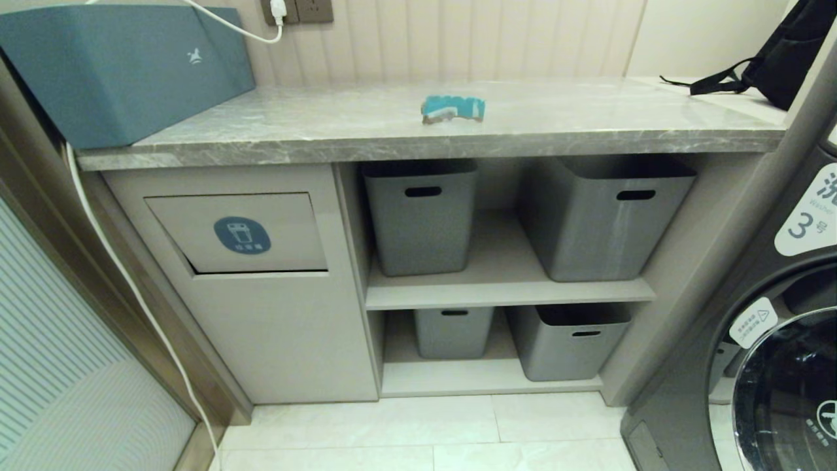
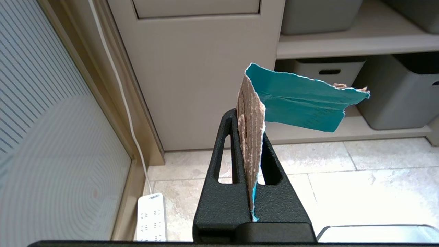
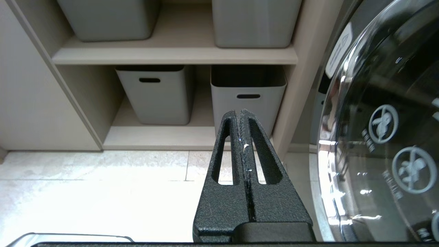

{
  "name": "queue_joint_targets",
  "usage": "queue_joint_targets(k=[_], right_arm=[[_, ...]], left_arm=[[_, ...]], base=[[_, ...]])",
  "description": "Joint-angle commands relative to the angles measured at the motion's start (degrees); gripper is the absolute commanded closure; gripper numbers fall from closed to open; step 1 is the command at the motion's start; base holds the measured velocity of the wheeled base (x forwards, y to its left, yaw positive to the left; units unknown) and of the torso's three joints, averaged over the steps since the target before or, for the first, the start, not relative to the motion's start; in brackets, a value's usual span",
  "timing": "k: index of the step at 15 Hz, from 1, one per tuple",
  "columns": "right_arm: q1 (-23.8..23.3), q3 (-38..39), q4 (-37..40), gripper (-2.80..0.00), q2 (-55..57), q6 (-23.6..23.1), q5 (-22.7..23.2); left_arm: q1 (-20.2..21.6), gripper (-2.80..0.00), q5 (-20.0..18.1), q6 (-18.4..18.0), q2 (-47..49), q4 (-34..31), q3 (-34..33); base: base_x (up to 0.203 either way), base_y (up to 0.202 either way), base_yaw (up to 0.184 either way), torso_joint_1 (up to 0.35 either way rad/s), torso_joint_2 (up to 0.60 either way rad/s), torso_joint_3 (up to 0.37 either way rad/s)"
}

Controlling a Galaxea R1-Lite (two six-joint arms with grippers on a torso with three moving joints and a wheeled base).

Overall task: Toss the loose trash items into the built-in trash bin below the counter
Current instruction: Put the garbage in the trash can

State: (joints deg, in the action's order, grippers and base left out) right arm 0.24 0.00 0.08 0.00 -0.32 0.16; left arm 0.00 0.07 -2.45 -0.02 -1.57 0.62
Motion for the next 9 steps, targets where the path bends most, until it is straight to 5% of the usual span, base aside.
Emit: queue_joint_targets(k=[1,6,9], right_arm=[[0.10,0.00,0.00,0.00,0.00,-0.03,0.02],[0.02,0.00,-0.04,0.00,-0.09,-0.03,0.02],[0.02,0.00,-0.08,0.00,0.00,-0.03,0.02]], left_arm=[[0.00,0.00,0.01,0.07,-0.06,-0.01,-0.01],[-0.07,0.00,0.05,-0.35,2.63,0.14,5.77],[-0.23,0.00,-0.01,0.20,18.13,6.20,12.19]], base=[[0.000,0.000,0.000,-0.138,0.45,0.299],[0.000,0.000,0.000,-0.083,0.31,0.214],[0.000,0.000,0.000,0.000,0.04,0.040]])
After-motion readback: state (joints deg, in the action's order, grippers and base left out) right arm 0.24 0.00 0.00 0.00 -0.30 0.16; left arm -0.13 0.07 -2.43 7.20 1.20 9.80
